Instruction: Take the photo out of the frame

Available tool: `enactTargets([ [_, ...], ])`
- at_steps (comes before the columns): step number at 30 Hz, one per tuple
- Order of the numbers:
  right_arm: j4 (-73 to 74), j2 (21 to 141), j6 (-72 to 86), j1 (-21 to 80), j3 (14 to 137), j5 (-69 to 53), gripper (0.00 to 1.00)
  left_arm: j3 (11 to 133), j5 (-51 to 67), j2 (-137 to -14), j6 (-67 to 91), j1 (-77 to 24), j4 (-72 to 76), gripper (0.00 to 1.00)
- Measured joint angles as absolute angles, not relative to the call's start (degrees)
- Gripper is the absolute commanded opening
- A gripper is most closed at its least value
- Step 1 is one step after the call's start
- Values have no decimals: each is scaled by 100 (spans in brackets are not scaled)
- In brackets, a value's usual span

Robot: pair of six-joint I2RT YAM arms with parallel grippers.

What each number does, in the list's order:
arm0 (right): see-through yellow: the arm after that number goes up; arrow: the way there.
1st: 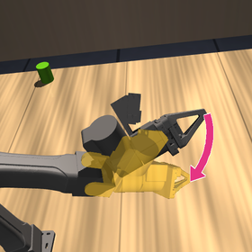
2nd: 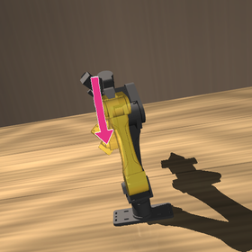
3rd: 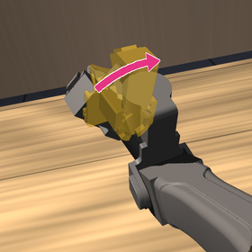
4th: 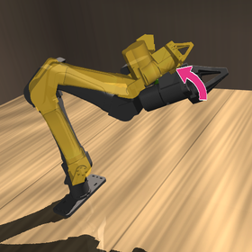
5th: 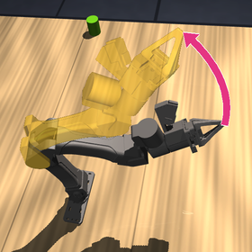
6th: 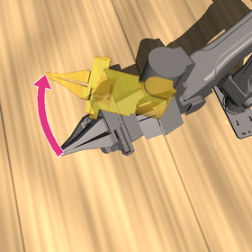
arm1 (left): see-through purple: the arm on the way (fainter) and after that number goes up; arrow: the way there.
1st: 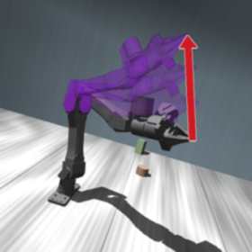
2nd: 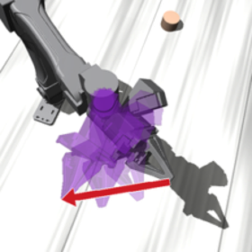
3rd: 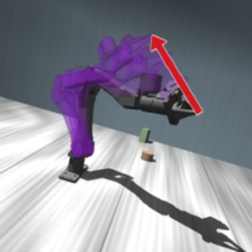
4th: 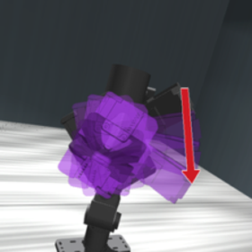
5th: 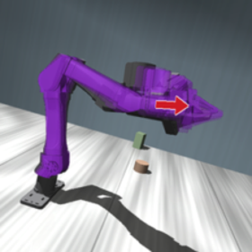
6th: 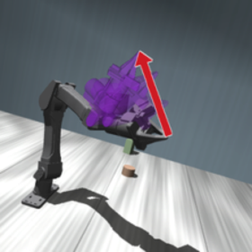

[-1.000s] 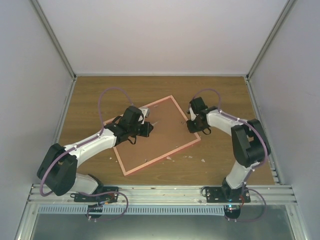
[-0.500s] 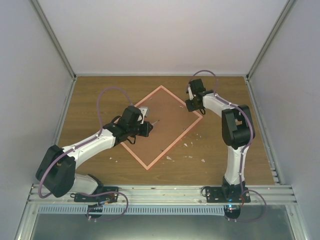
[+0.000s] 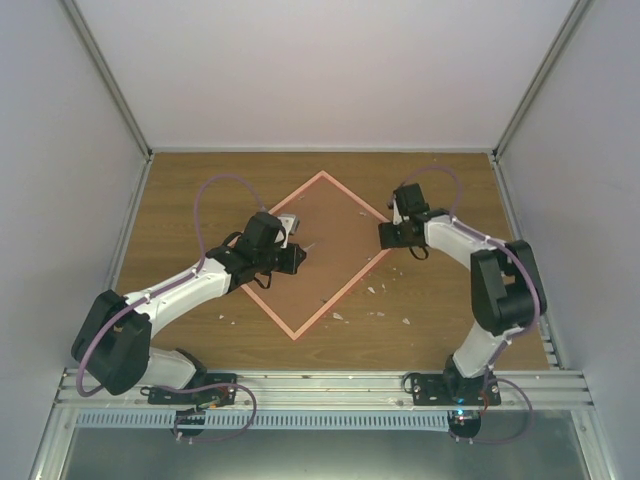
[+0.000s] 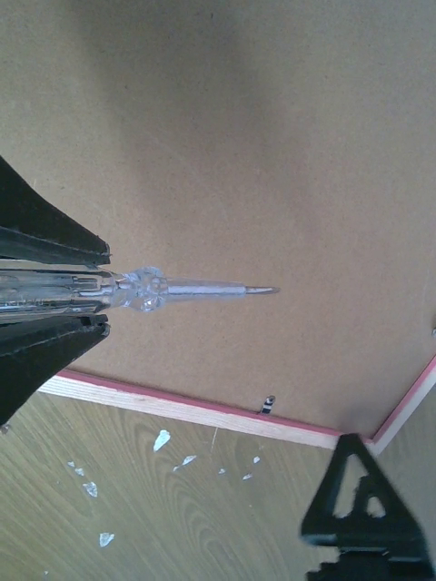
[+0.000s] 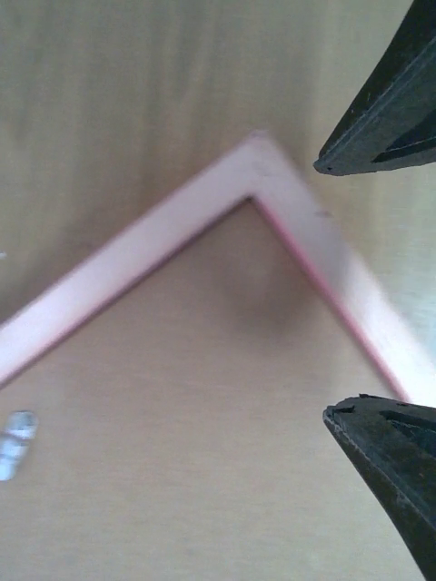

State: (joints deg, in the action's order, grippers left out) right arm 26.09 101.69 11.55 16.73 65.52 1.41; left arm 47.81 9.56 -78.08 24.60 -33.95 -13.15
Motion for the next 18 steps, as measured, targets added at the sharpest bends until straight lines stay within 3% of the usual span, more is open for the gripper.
enactTargets([
  [7,2139,9087,2053,1675,5234,-128,67,4781,1050,-7808,2464,-3395,-1310,0],
  [18,998,9264,3037,1675,4633,-499,60,4775,1138,-7808,2491,-3395,-1308,0],
])
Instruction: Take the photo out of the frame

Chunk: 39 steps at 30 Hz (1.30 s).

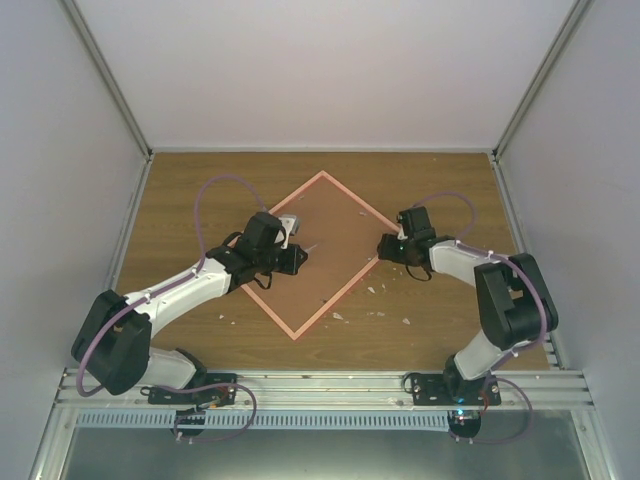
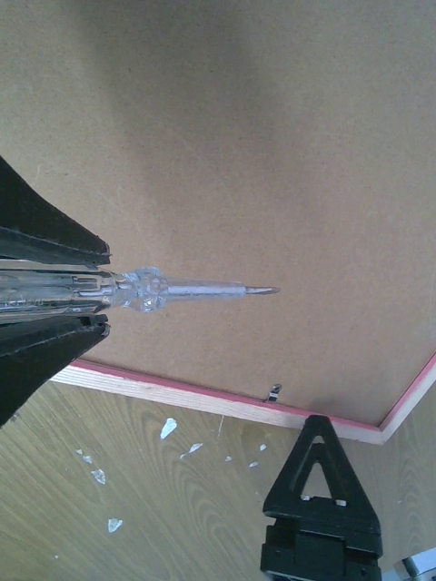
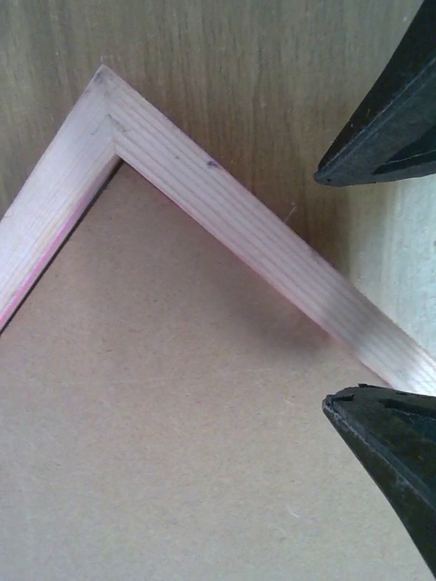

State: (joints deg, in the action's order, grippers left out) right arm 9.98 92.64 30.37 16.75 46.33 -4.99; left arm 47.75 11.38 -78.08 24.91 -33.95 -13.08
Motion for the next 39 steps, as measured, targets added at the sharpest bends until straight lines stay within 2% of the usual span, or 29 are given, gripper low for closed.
enactTargets([
  [11,624,9776,3179,1662,4849,-506,46,4742,1138,-7793,2493,-3395,-1308,0],
  [19,604,10020,3089,1605,5144,-510,24,4731,1142,-7784,2493,-3395,-1308,0],
  [39,878,10753,1319,1376,6184,-1192,17,4731,1352,-7743,2484,-3395,-1308,0],
])
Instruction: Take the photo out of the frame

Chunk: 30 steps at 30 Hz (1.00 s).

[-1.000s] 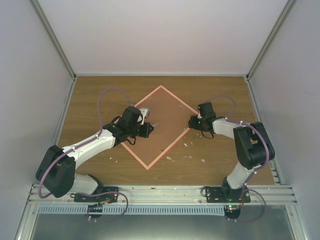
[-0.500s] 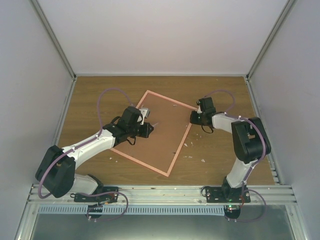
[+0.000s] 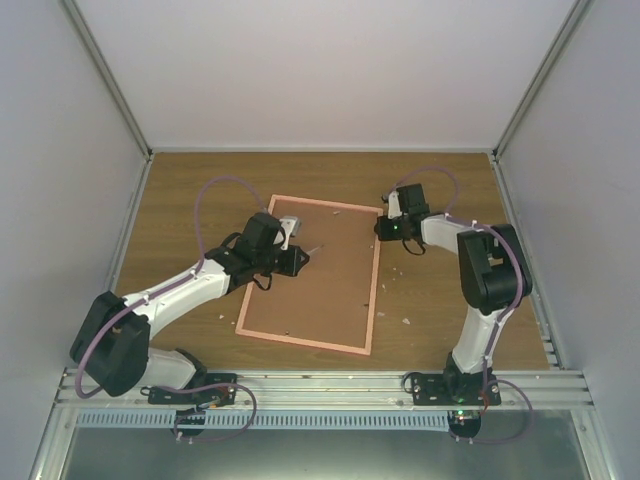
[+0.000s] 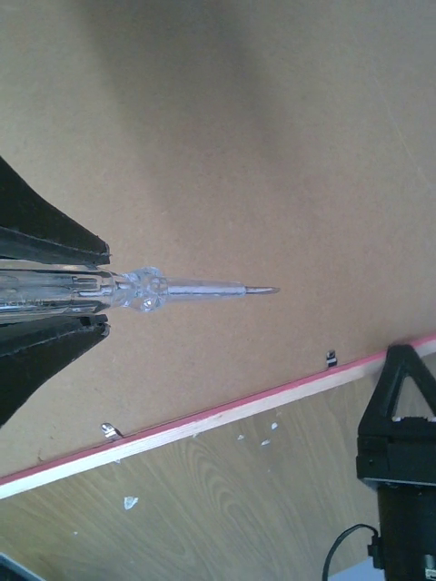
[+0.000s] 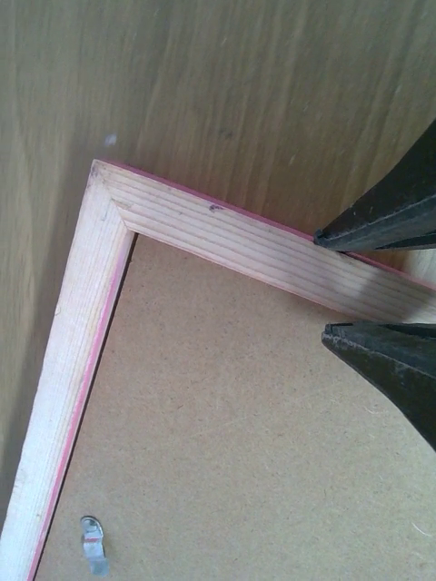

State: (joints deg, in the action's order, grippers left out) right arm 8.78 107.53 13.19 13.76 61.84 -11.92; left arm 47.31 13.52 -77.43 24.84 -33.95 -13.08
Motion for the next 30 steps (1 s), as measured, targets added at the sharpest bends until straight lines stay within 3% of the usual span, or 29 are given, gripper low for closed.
enactTargets([
  [13,869,10936,528,1518,6357,-2143,17,4801,1697,-8246,2342,-3616,-1260,0],
  [24,812,10980,587,1745,6383,-2314,27,5140,1730,-8847,2314,-3924,-1083,0],
  [30,845,10967,797,1752,6237,-2327,26,5321,1739,-9153,2290,-3929,-985,0],
])
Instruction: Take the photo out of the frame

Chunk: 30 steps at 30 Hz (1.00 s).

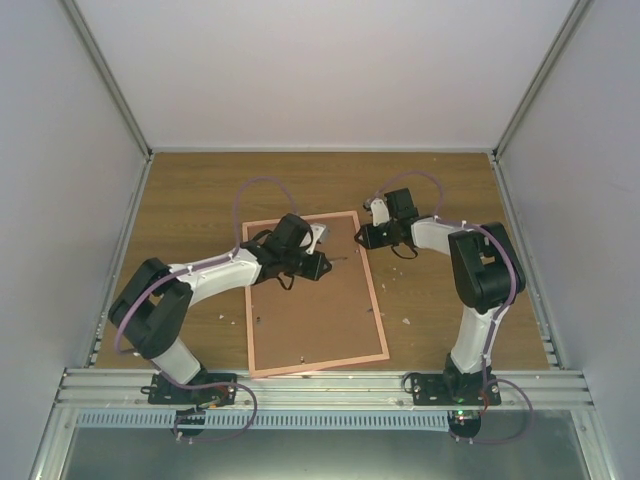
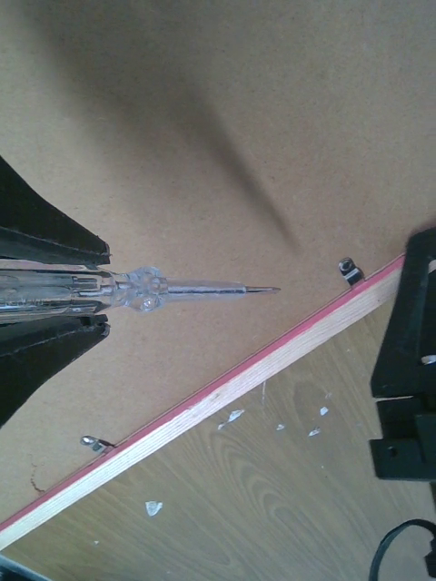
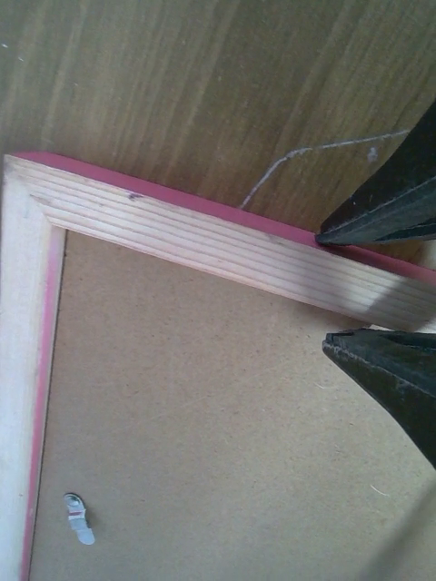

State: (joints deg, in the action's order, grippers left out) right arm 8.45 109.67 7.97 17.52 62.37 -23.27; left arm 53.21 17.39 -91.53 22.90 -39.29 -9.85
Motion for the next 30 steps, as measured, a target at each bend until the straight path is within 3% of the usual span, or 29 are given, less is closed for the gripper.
enactTargets([
  [10,676,10925,1323,1763,6106,-2373,18,5653,1802,-9751,2237,-3957,-869,0],
  [30,550,10916,1664,1763,6042,-2425,16,6182,1813,-10403,2206,-3988,-749,0],
])
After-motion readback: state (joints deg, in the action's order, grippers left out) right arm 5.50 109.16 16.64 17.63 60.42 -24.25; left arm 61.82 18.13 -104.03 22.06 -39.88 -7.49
